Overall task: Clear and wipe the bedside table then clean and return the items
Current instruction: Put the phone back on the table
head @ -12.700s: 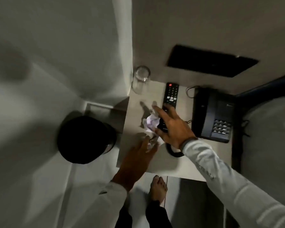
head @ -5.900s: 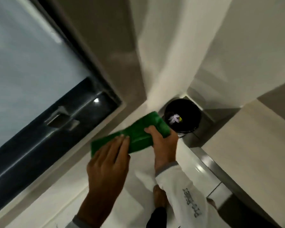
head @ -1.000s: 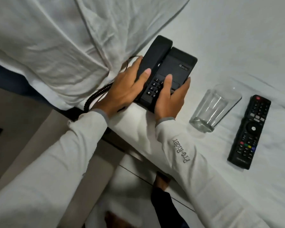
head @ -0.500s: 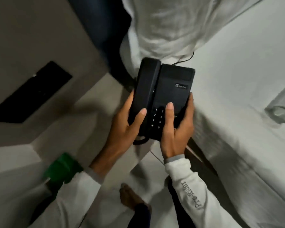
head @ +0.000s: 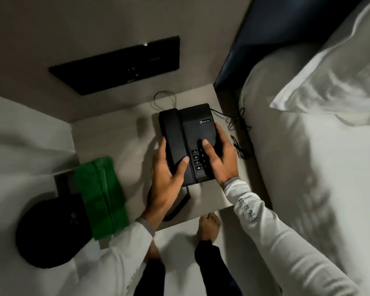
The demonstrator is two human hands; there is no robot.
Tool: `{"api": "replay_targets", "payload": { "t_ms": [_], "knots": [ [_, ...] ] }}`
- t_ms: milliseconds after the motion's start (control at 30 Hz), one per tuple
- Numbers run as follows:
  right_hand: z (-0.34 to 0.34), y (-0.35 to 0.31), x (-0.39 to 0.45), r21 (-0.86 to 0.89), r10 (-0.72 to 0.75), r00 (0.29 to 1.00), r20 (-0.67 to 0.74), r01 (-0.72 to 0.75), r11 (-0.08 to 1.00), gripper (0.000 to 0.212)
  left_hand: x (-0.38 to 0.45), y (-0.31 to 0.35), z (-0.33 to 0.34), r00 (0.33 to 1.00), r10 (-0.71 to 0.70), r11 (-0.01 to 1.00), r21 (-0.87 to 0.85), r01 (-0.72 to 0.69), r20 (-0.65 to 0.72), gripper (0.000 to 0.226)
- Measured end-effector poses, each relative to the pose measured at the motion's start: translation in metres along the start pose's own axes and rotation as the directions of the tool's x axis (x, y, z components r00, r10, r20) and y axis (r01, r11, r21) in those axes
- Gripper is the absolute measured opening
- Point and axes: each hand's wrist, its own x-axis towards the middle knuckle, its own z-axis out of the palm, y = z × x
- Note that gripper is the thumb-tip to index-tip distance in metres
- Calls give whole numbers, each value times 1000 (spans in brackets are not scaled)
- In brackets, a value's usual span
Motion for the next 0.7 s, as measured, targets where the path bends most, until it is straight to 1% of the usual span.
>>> {"api": "replay_targets", "payload": {
  "t_ms": [100,167,300,467,700],
  "knots": [
    [-11,11,4,-15,14,1000,17,-13,1000,65,-3,-8,21,999,-4,1000,21,5,-35,77],
    [-20,16,4,-36,20,1000,0,-20,999,67,-5,-10,34,999,2,999,53,1,-43,77],
    [-41,32,7,-70,35,998,-55,-39,997,72,-7,-8,59,1000,13,995,101,-13,0,75],
    [-52,44,16,-112,23,999,-24,-25,993,69,-11,-19,72,998,19,990,142,-27,54,75],
    [-43,55,20,-236,-24,998,60,38,971,76,-16,-25,64,994,98,950,292,-111,57,73]
  ]
}}
